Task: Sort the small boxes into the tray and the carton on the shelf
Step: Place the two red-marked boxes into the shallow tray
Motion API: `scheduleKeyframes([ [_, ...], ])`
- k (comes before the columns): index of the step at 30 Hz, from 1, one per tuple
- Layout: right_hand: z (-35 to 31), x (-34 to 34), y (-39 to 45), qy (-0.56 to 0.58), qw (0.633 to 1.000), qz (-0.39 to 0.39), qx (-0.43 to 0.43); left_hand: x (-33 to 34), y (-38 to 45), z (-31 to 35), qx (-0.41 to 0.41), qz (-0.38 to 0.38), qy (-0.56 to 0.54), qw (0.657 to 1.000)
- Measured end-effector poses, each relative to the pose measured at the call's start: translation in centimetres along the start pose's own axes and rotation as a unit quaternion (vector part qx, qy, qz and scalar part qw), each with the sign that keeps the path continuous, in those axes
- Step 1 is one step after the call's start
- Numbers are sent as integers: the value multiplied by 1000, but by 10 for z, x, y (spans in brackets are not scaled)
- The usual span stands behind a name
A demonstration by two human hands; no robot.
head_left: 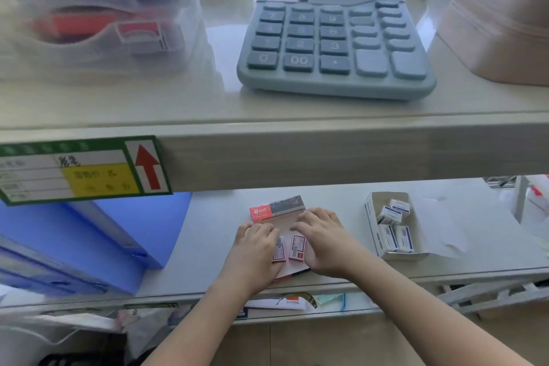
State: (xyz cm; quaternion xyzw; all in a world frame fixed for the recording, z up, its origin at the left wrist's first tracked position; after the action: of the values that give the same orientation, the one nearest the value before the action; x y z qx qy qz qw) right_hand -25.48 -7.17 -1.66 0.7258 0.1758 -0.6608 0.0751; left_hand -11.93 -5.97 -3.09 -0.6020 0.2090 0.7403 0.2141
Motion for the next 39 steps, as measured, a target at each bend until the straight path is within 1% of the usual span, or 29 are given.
scheduleKeyframes([
  [3, 0, 1, -5, -36, 999, 12, 9, 2, -1, -1, 6, 7, -49, 999],
  [5, -2, 5, -4, -46, 999, 11, 13, 3, -2, -2, -7, 18, -78, 997],
  [7, -4, 6, -1, -7, 1000, 13, 17, 3, -3, -2, -13, 32, -94, 995],
  [10, -7, 2, -2, 62, 998, 20, 16, 5, -2, 0, 1, 34, -96, 995],
  [15, 0, 1, -29, 85, 991, 101, 9, 10, 4, 1, 30, 33, -113, 993],
  [20, -4, 32, -53, 26, 995, 95, -28, 12, 10, -1, 37, 28, -141, 989],
  [24, -13, 40, -54, 34, 993, 115, -11, 13, 18, 2, 44, 17, -166, 985],
  [29, -13, 42, -56, 51, 991, 122, 14, 14, 21, 0, 47, 9, -174, 983],
  [35, -13, 41, -57, 45, 989, 143, 7, 14, 18, 0, 38, 13, -186, 982],
  [39, -13, 42, -57, 44, 990, 137, 5, 14, 18, -2, 28, 19, -187, 982],
])
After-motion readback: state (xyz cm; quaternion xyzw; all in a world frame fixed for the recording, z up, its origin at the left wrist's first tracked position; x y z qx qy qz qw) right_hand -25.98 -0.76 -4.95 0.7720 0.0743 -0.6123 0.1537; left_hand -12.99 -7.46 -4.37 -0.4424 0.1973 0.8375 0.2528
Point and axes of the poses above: each hand's wrist, its own y-axis towards the middle knuckle, its own x-axis out of the palm, z = x × y, the point moved 6 cm from there along y, towards the middle knuckle, and after that the axes turned 9 degrees about x, right-handed, at the moved point
